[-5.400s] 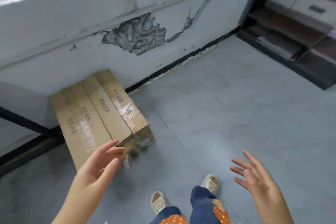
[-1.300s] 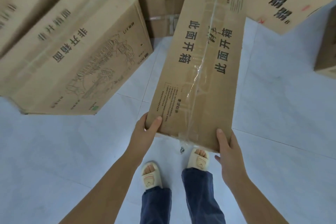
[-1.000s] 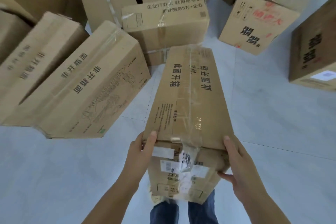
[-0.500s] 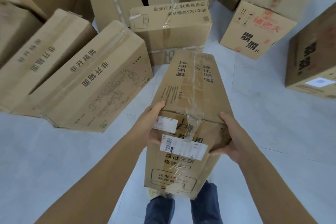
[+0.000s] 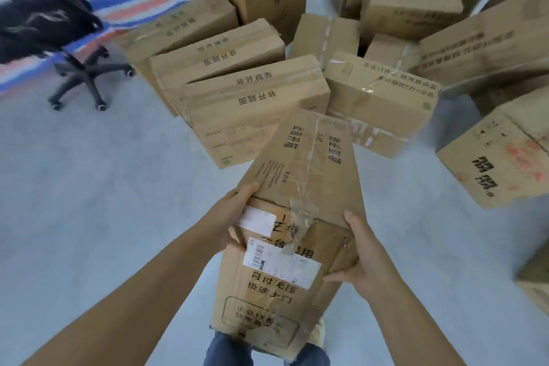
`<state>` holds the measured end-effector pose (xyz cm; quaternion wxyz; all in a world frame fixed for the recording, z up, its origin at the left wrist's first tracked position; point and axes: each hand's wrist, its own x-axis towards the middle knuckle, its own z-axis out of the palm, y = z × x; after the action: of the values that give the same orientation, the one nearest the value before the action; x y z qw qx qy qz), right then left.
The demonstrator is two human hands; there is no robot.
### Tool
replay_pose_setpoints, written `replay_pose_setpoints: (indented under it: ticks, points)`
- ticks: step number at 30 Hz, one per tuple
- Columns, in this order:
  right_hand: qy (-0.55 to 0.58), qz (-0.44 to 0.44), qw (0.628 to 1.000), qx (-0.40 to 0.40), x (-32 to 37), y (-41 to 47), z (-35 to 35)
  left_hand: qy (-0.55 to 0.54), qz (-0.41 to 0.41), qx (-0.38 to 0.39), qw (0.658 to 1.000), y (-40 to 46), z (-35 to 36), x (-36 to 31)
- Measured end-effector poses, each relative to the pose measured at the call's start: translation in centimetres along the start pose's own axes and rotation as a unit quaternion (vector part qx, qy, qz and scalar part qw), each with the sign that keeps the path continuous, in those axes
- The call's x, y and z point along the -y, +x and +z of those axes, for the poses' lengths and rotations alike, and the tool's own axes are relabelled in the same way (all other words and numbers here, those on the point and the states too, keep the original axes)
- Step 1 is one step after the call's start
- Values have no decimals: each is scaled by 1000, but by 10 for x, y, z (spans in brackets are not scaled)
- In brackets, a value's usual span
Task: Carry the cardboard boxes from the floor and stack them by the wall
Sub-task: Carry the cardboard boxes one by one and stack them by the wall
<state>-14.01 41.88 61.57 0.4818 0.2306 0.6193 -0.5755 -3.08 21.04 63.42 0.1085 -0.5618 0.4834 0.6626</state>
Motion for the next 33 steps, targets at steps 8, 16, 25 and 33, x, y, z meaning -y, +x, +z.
replay_pose_setpoints:
  ticks: [8,16,25,33]
  points:
    - [-181,-25,980,81,-39,-76,24,-179,11,-76,981,-110,-52,108]
    - [-380,-77,900,201,-141,-154,102,-382,9,-198,903,-224,-120,271]
    - [-522,-121,765,357,-360,-305,204,-540,85,-348,761,-396,-202,506]
    - [-612,-83,615,491,-560,-430,286,-660,112,-459,584,-529,-258,668]
